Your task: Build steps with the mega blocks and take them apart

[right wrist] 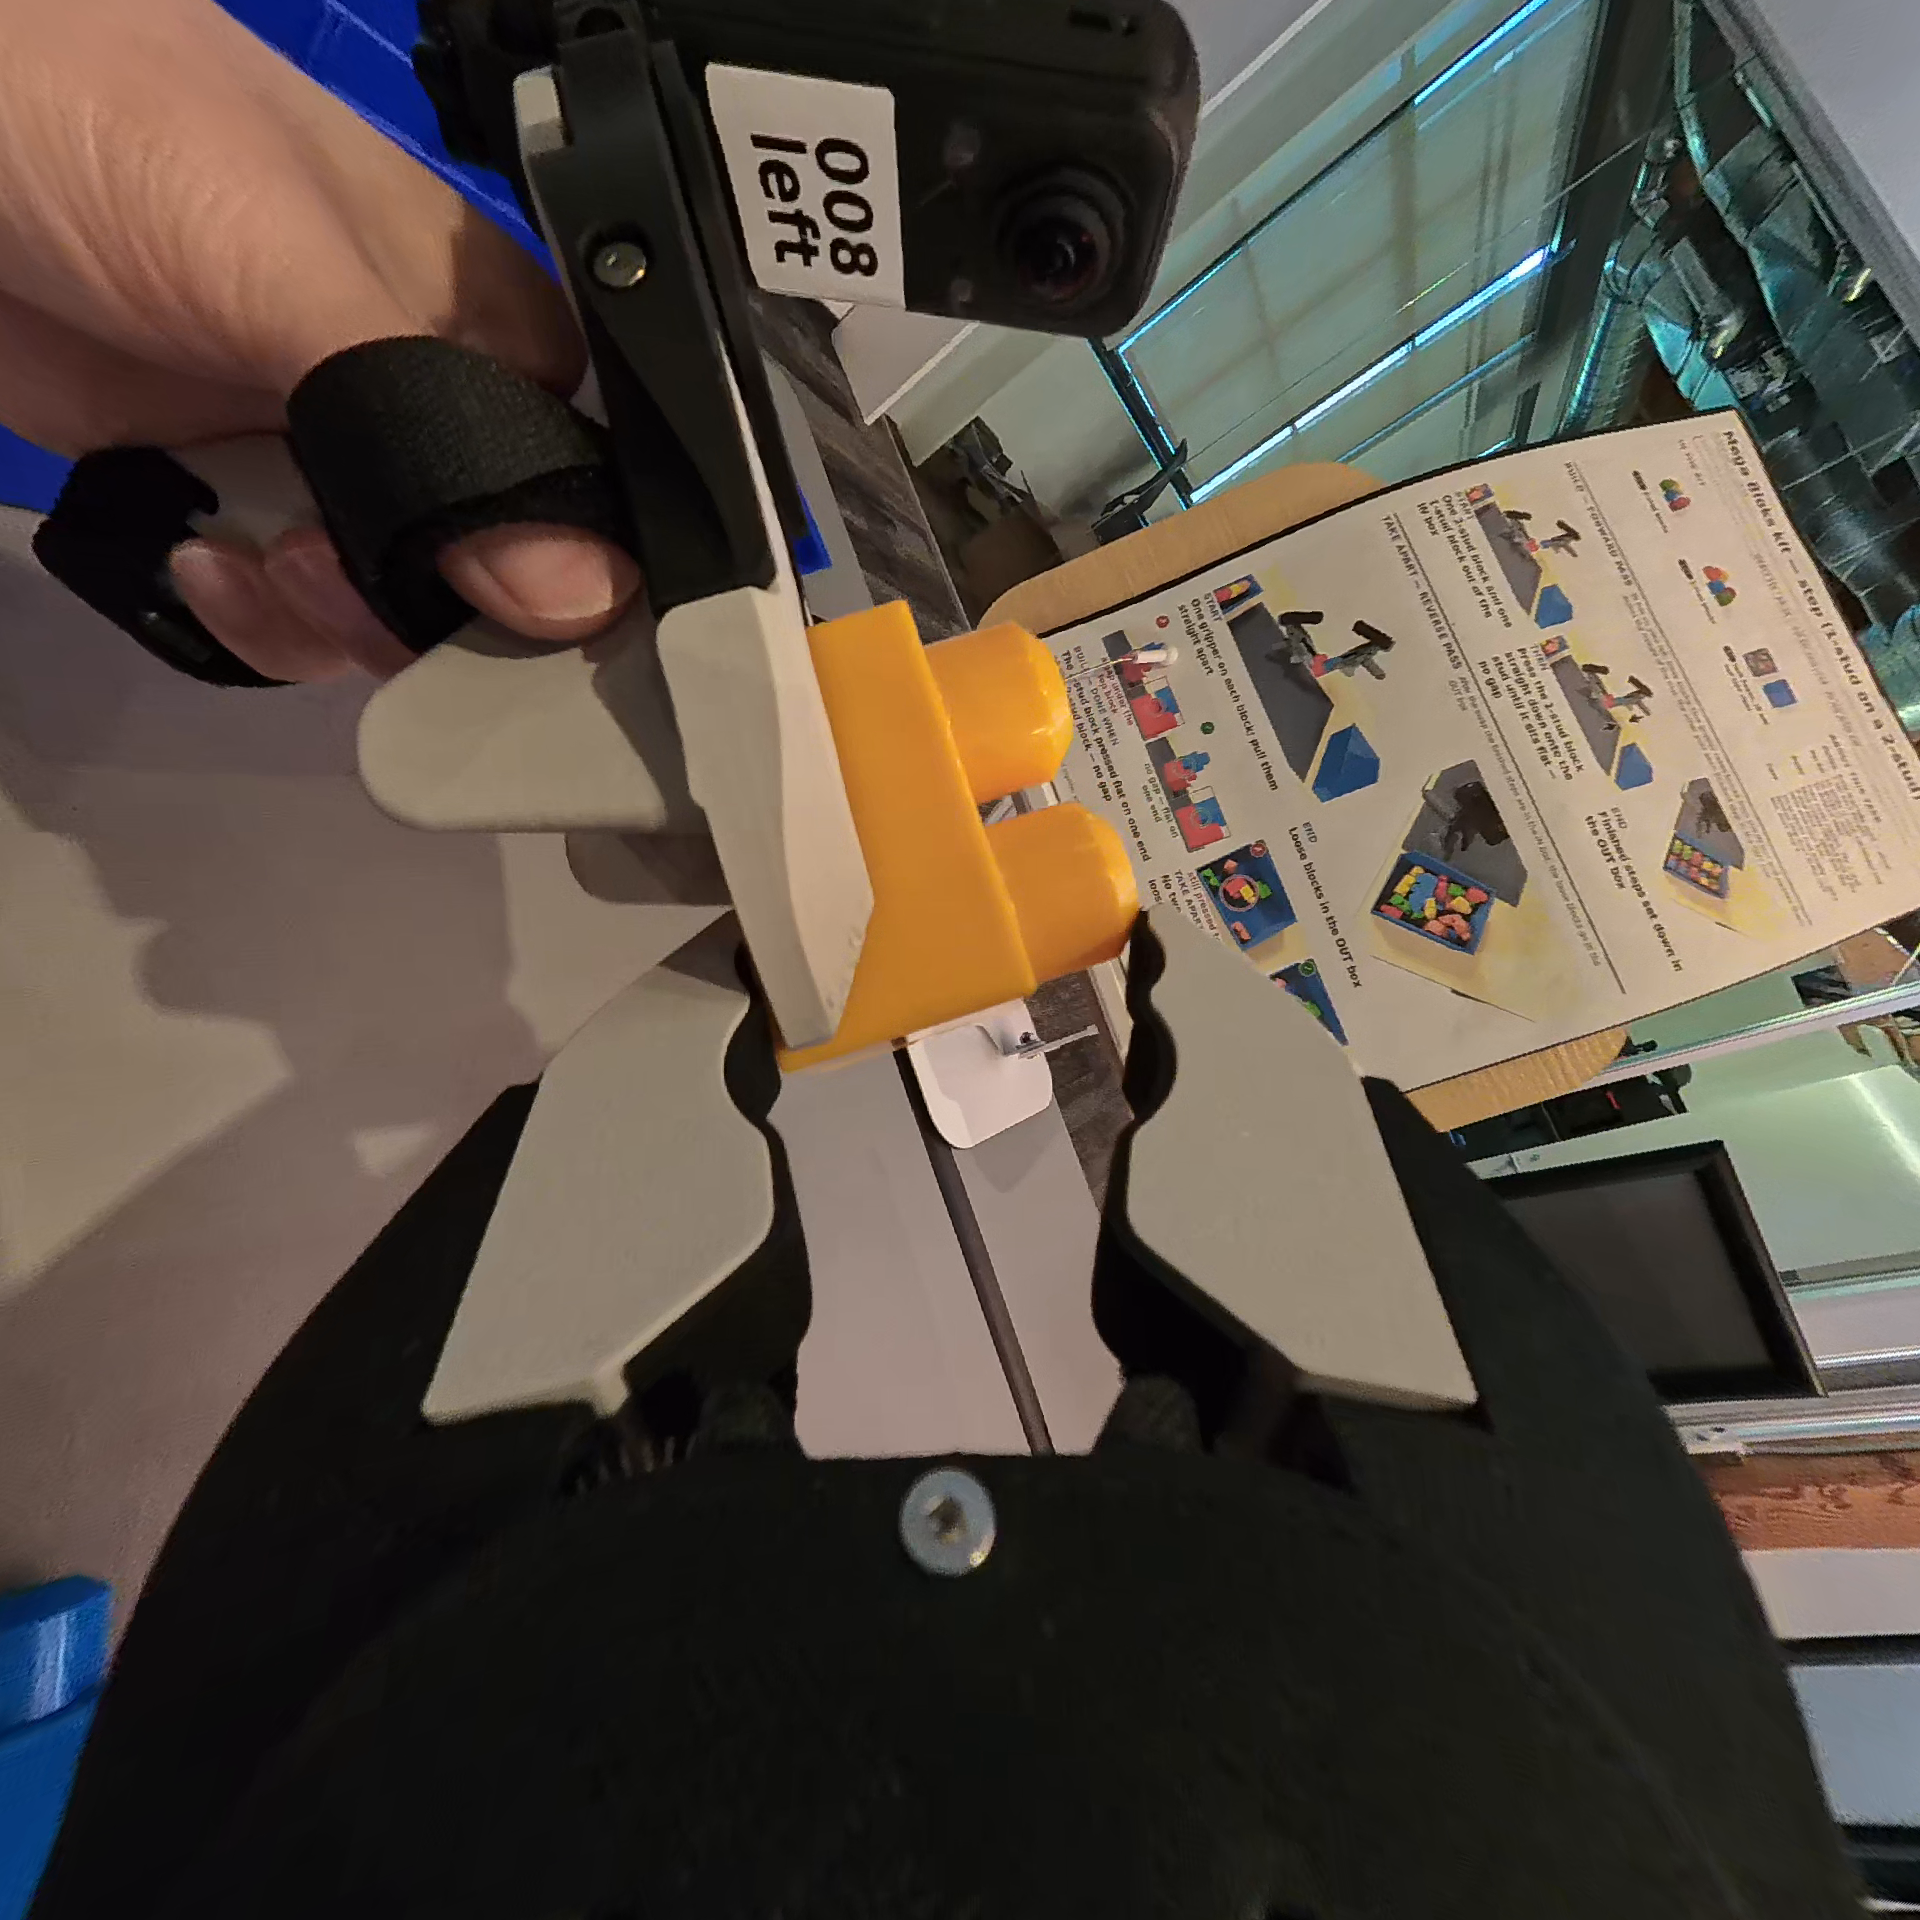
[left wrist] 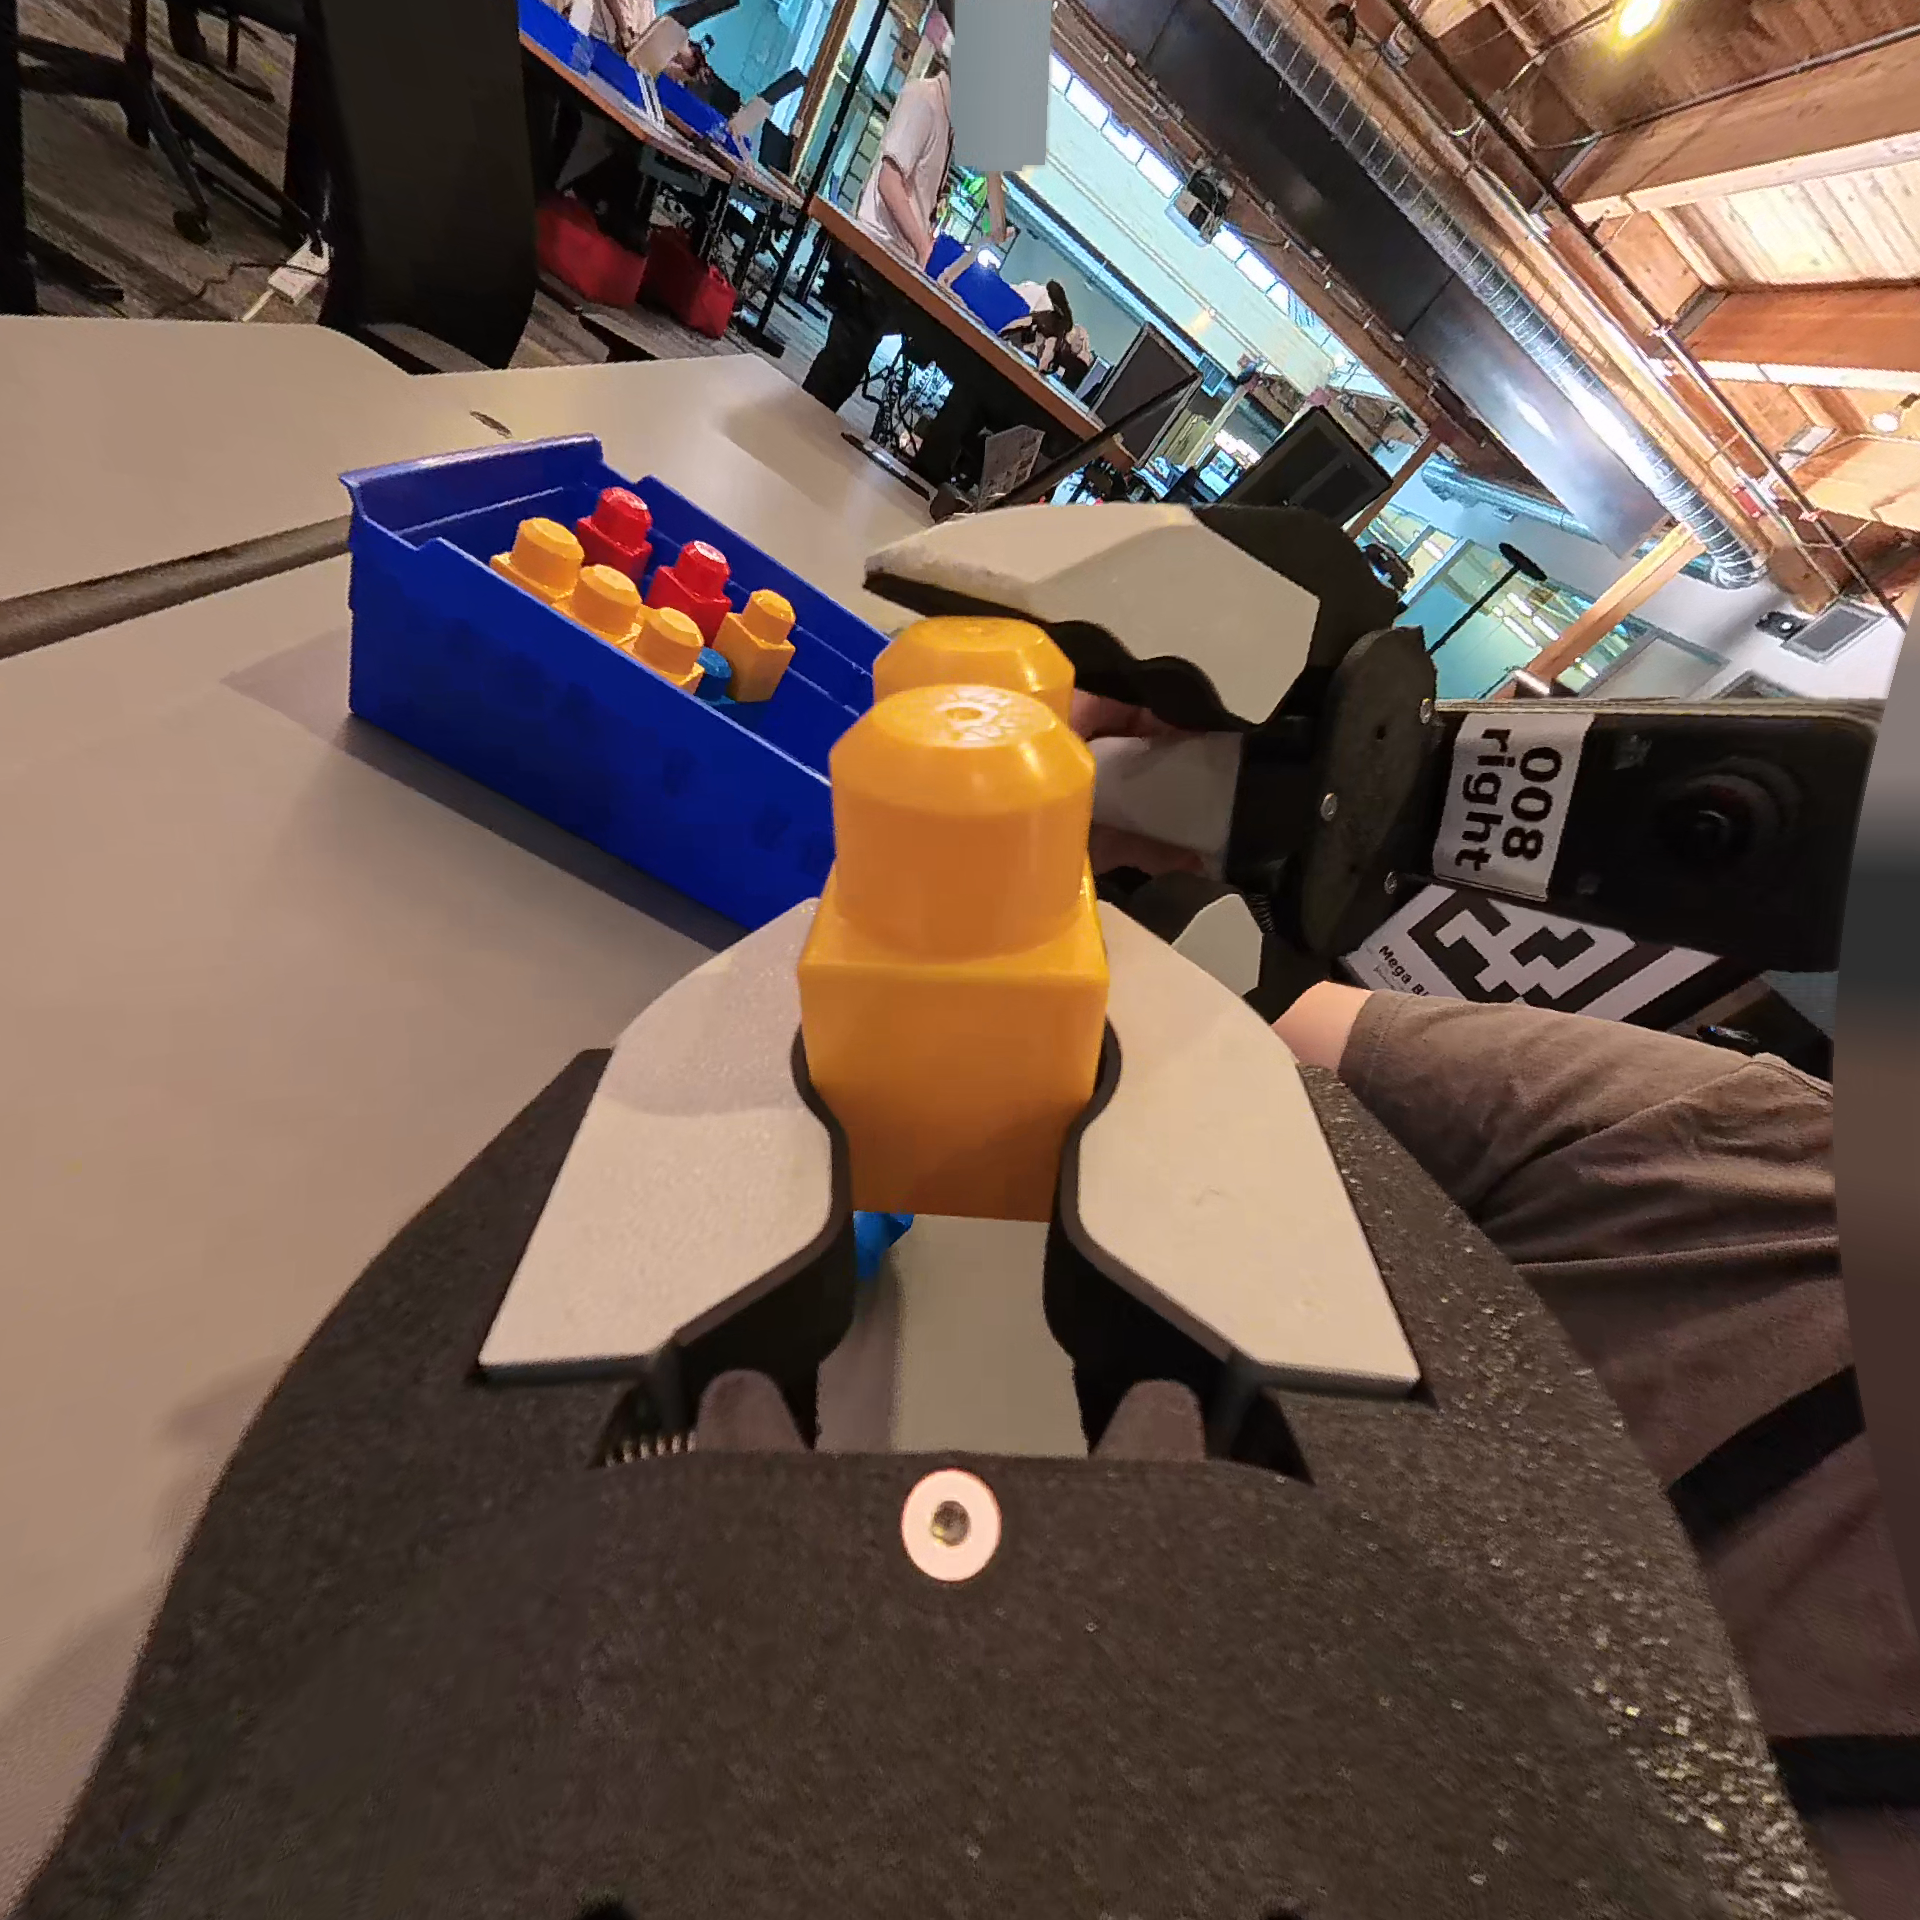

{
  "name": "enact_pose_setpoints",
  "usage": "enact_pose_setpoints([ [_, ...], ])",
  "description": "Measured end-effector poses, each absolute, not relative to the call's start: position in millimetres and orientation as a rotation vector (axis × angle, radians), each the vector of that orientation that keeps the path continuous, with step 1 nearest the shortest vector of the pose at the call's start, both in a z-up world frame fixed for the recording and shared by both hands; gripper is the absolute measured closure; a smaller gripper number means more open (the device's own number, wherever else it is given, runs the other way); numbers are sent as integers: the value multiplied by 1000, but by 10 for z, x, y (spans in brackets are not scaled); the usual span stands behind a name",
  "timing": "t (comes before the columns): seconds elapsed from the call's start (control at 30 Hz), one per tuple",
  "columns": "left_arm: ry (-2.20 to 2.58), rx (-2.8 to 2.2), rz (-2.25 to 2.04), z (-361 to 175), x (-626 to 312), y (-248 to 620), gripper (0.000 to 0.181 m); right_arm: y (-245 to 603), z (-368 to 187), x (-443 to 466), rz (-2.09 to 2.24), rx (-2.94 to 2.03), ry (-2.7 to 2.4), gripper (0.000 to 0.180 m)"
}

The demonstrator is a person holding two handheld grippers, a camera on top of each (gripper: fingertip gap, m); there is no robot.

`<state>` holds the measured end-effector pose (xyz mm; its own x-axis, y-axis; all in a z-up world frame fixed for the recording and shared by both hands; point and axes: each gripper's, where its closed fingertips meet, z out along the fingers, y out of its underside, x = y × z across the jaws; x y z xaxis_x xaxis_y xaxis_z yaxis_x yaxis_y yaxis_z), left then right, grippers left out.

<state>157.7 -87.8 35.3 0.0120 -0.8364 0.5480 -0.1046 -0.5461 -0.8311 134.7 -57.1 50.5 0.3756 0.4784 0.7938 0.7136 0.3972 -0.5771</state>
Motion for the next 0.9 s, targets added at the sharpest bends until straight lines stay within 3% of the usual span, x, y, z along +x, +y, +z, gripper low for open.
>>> enact_pose_setpoints([
  [0.7,910,-1699,-1539,439,1400,-711,141,-638,563,1456,-39,-1284,-1292,114],
  [0.87,858,-1665,-1300,687,978,-465,140,-1172,-141,1856,544,-1868,-1648,116],
  [0.9,844,-1647,-1276,774,883,-445,140,-1289,-336,1952,577,-1980,-1729,133],
])
